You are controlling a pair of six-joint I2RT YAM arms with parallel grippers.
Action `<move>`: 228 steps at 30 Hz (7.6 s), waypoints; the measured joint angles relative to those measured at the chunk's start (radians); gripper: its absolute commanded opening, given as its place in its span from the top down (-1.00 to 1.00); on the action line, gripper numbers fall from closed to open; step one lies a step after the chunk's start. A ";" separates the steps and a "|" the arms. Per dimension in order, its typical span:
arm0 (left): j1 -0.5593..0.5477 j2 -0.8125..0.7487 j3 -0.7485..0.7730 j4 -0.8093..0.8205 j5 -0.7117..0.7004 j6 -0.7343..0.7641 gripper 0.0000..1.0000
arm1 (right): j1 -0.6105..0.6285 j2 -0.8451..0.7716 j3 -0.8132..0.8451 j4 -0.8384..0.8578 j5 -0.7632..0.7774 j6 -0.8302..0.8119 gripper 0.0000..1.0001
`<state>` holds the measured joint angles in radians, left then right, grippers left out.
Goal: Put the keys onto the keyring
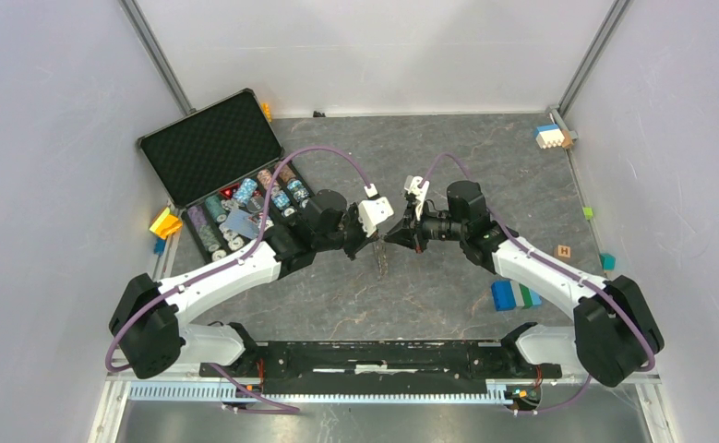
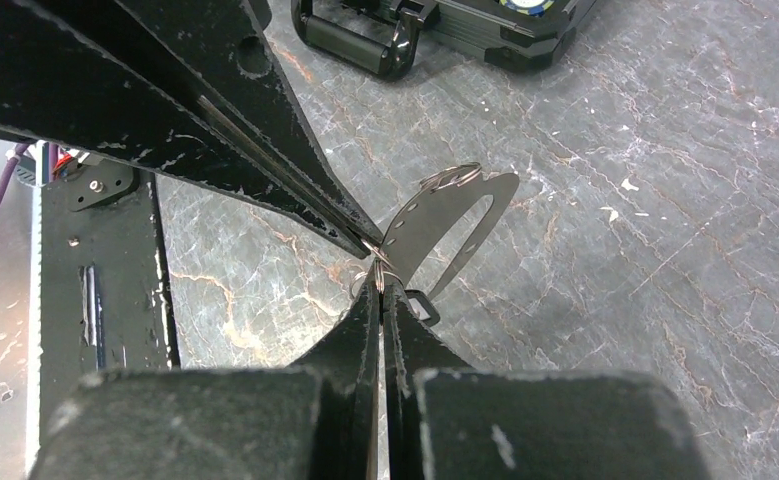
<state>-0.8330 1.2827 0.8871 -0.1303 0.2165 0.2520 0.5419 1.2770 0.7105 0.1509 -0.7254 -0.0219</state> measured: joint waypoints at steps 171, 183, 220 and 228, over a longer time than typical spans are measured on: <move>-0.051 -0.061 -0.135 0.131 0.051 0.212 0.96 | -0.034 0.071 0.021 -0.055 -0.100 0.061 1.00; -0.073 -0.051 -0.135 0.112 0.025 0.251 0.96 | -0.023 0.094 0.040 -0.100 -0.072 0.061 1.00; -0.074 -0.034 -0.143 0.113 0.042 0.253 0.96 | 0.021 0.098 0.058 -0.142 0.042 0.081 1.00; -0.074 -0.035 -0.149 0.110 0.083 0.253 0.95 | 0.019 0.090 0.044 -0.132 0.009 0.076 1.00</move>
<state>-0.9066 1.2476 0.7383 -0.0204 0.2996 0.5053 0.5610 1.3670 0.7544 0.0189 -0.7162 0.0536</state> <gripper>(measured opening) 0.032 0.010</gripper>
